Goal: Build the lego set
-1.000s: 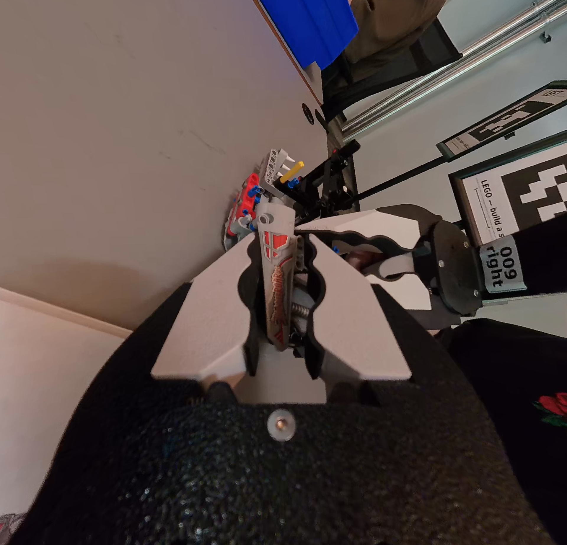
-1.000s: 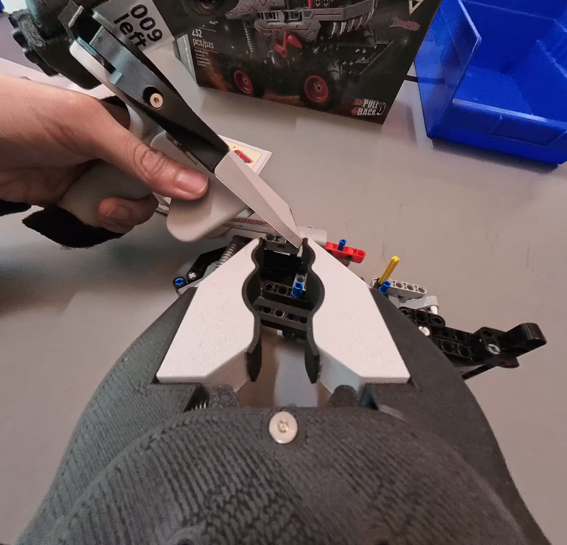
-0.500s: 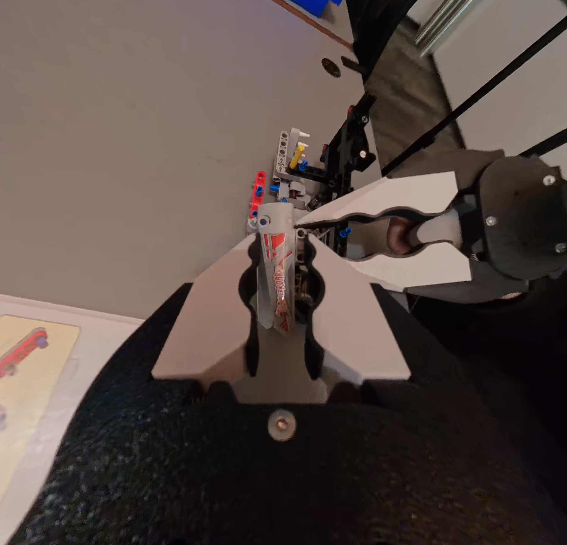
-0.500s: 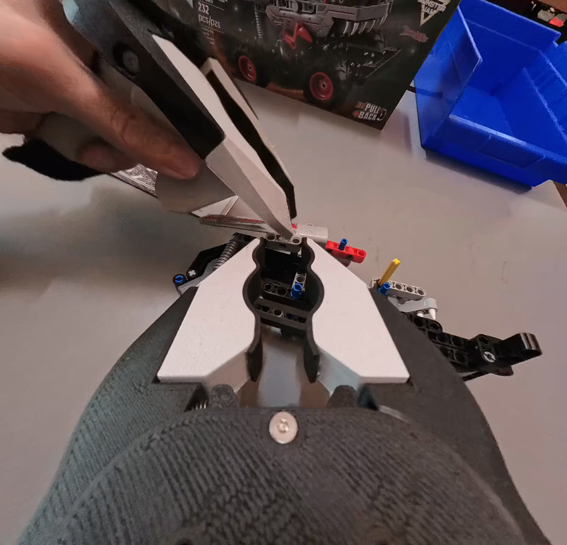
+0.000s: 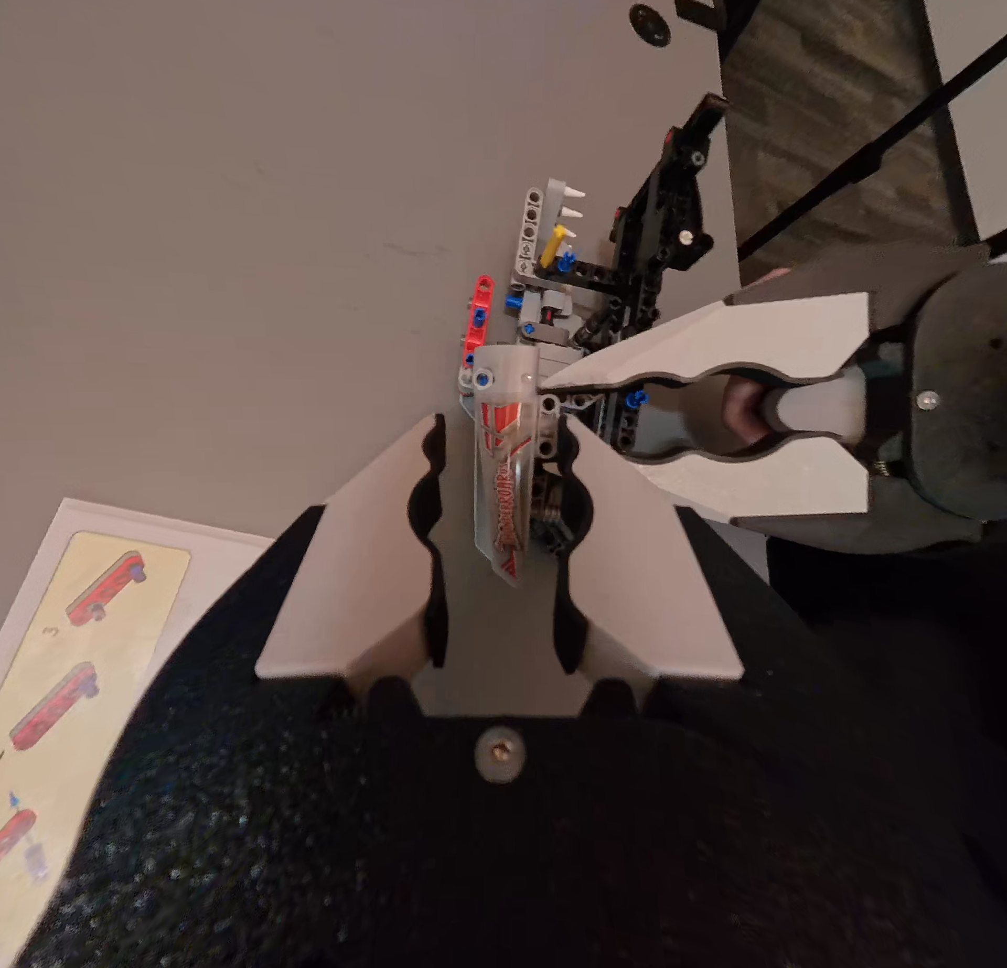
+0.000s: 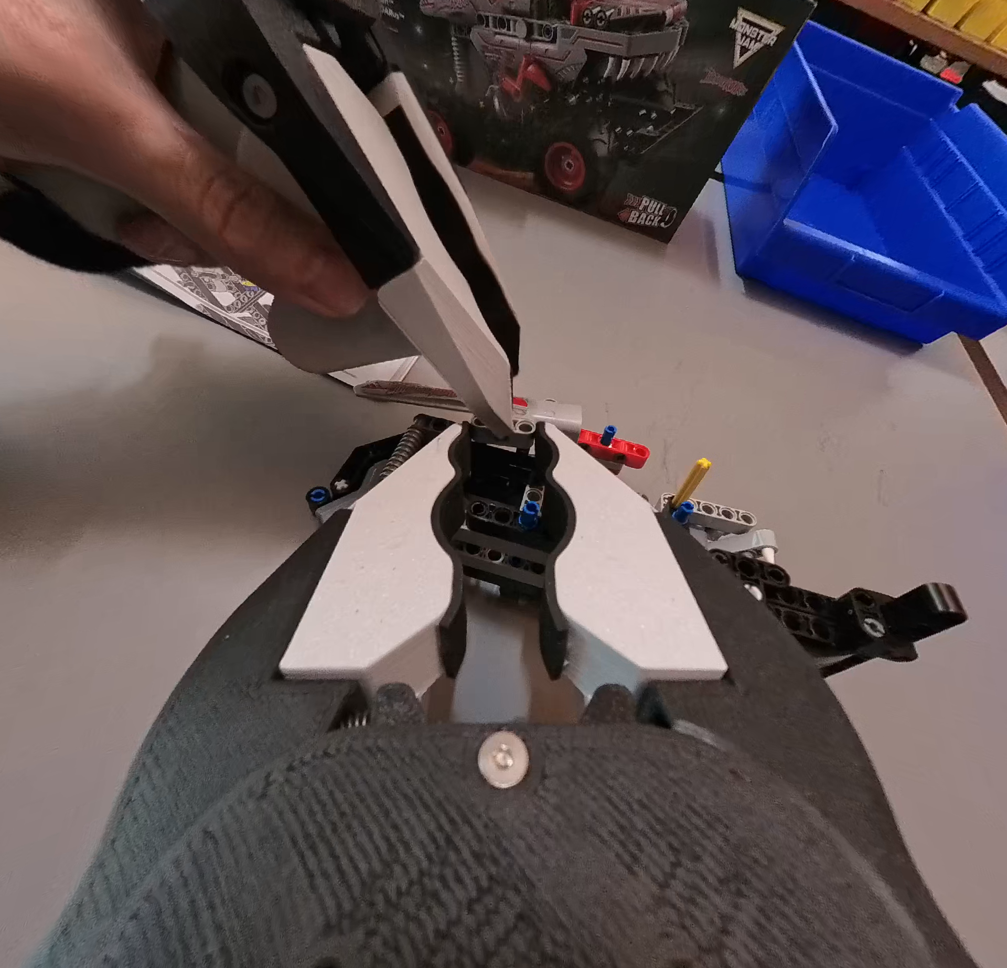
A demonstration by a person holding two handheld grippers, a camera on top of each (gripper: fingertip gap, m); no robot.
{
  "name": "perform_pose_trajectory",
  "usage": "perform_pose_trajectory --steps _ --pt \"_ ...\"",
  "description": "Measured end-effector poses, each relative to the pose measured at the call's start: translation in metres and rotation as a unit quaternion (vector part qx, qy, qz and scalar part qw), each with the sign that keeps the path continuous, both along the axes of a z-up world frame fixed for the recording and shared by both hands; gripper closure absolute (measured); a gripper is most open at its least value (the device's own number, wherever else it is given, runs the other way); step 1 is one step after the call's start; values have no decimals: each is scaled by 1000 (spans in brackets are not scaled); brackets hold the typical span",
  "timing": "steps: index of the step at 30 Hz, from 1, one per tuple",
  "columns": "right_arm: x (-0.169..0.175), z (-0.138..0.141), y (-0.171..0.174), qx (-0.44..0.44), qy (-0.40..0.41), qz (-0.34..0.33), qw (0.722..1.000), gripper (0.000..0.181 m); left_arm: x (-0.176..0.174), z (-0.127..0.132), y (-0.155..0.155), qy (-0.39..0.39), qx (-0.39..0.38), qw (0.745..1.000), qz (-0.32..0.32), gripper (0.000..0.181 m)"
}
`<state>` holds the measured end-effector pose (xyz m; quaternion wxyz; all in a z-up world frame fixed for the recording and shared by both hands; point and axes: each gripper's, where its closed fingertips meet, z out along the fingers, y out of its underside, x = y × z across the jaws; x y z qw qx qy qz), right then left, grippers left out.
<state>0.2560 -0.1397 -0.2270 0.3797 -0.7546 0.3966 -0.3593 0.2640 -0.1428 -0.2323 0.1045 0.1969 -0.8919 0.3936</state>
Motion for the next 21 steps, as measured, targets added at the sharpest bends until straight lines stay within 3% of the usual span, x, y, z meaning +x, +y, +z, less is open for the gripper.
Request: perform_pose_trajectory --steps 1,21 --pt "0 0 0 0 -3 0 1000 160 -4 -1 -1 0 6 1000 -10 150" --pt "-2 0 -5 -3 -23 7 1000 162 -8 -3 -6 -50 114 985 -119 154"
